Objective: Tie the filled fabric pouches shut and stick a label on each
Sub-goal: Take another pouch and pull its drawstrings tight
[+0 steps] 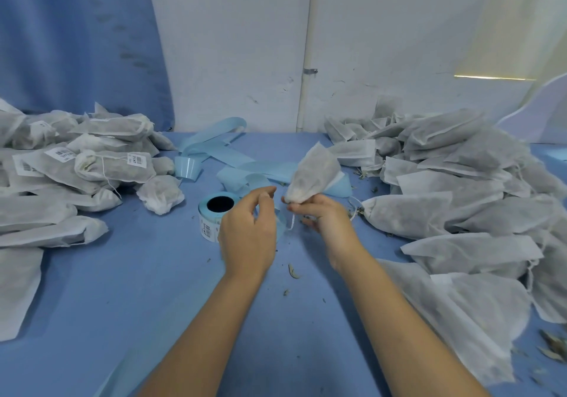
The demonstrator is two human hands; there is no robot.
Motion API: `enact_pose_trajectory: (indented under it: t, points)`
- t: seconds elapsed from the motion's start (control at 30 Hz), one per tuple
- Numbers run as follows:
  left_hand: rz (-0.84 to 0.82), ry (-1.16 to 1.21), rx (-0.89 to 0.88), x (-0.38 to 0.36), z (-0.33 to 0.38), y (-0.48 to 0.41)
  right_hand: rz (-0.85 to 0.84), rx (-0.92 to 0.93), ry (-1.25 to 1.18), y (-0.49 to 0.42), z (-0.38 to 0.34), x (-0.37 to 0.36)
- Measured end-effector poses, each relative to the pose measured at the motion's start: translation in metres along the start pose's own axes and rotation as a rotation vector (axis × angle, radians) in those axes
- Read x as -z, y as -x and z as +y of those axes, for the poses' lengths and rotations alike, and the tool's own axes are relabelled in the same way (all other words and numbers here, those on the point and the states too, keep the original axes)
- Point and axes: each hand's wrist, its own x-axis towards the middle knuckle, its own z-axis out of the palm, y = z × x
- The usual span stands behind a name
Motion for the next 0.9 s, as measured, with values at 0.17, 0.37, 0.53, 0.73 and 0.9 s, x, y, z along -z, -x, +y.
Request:
enact_pose_trajectory:
  t: [0.17,0.37,0.53,0.73,0.9]
  points:
    - [0.027,0.138,0.119,0.0,0.007,-0.001,0.03,-0.02,0.093,0.002,0.008,-0.009]
    - [-0.019,0.035,0.254,-0.004,0.01,-0.004,0.089,-0.031,0.065,0.001,0.009,-0.01]
    - [-0.216,0.141,0.38,-0.015,0.006,0.007,0.058,-0.07,-0.049,0.003,0.012,-0.013]
    - [-0.226,0.093,0.254,-0.016,-0.005,0.006,0.032,-0.086,-0.127,0.001,0.013,-0.012]
    - [-0.261,-0.034,0.12,-0.015,-0.003,0.007,0.051,-0.164,-0.191,-0.003,0.012,-0.011]
